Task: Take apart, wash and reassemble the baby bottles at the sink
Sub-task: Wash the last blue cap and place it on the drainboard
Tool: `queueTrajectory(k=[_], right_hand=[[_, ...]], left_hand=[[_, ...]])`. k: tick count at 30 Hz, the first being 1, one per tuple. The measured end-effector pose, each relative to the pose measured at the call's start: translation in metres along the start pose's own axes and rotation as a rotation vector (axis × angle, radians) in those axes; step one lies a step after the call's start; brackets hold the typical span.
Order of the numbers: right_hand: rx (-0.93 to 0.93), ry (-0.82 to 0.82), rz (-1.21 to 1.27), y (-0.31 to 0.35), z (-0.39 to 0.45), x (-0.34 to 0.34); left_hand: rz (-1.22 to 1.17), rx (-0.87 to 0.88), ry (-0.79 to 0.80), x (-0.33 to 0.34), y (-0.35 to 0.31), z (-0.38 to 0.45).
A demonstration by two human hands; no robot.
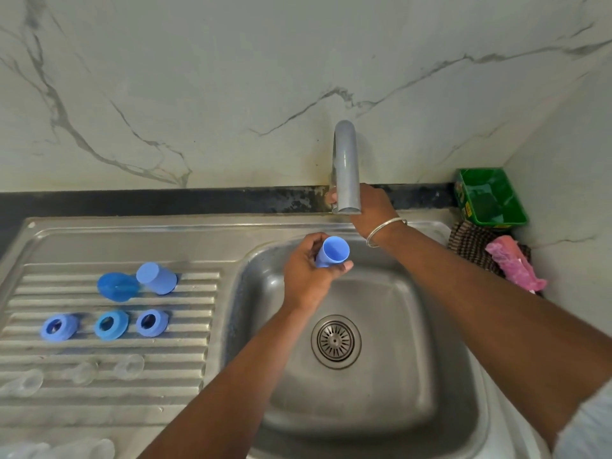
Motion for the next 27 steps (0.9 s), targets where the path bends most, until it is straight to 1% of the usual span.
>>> queueTrajectory(k=[9,14,20,27], right_hand=[[0.048,0.015,-0.119,0.006,0.000,-0.003],[0.088,0.023,-0.055,0.009,0.006,0.005],[0.101,0.033,-0.032,0.007,0.006,0.003],[0.109,0.045,-0.031,0.010,0.004,-0.001]], left_hand=[[-0.001,-0.027,0.021,0.011,0.006,0.001],[0.013,-0.012,0.032,0.014,0.000,0.001],[-0.001,-0.060,0.032,0.012,0.004,0.002],[0.039,0.019,0.083,0.020,-0.002,-0.001]])
Point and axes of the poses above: each hand's wrist, its own z-axis towards the middle knuckle, its own x-axis out of the palm, y = z × x, the point moved 8 cm from there along z, towards the middle knuckle, and after that the axes turned 8 degrees about -z, right-handed, at the moved point
